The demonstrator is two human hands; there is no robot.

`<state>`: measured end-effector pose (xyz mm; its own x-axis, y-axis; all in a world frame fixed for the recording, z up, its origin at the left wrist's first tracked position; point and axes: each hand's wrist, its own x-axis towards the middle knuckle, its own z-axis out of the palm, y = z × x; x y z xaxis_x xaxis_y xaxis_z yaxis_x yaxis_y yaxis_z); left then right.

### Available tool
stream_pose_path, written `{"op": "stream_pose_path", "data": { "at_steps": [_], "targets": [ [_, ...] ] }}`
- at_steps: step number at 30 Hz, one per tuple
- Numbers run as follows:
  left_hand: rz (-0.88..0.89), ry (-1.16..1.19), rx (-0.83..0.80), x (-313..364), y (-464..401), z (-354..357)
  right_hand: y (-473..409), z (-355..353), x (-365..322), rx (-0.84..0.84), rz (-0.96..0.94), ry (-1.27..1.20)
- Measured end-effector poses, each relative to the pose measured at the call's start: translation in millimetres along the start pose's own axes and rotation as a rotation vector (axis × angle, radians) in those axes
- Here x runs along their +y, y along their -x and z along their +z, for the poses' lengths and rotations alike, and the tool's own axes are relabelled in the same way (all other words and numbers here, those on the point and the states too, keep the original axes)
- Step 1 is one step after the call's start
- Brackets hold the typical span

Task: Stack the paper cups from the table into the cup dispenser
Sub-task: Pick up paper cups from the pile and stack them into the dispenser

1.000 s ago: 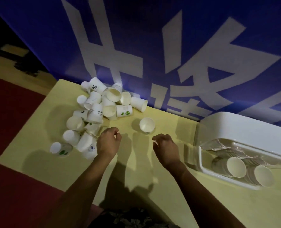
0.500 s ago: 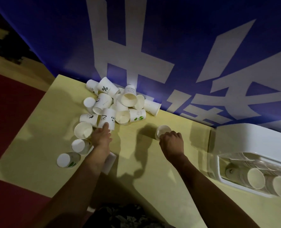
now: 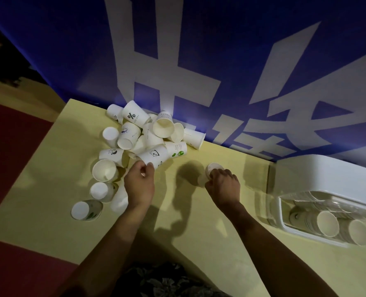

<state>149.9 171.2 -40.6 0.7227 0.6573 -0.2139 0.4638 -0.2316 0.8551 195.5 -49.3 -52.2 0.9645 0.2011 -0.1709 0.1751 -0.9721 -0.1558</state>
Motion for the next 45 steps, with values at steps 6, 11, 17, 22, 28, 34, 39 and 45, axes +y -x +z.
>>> {"op": "stream_pose_path", "data": {
  "at_steps": [6, 11, 17, 22, 28, 34, 39, 45],
  "targets": [
    [0.242, -0.118, -0.151, 26, 48, 20, 36, -15, 25, 0.157, 0.055, -0.128],
    [0.417, -0.187, -0.251, 54, 90, 47, 71, -34, 63, 0.266, 0.104, -0.194],
    [0.594, -0.231, -0.325, 95, 159, 93, 110, -56, 134, 0.29, 0.193, -0.361],
    [0.74, -0.241, -0.406, 118, 221, 140, 149, -76, 205, 0.402, 0.195, -0.394],
    [0.883, -0.268, -0.511, 133, 288, 199, 192, -84, 282, 0.516, 0.217, -0.393],
    [0.983, -0.411, -0.601, 141, 325, 250, 219, -85, 343, 0.508, 0.296, -0.337],
    [0.973, -0.523, -0.642, 144, 336, 277, 224, -84, 375, 0.515, 0.309, -0.292],
    [0.939, -0.653, -0.693, 139, 339, 297, 216, -74, 397, 0.435, 0.283, -0.205]
  ]
}}
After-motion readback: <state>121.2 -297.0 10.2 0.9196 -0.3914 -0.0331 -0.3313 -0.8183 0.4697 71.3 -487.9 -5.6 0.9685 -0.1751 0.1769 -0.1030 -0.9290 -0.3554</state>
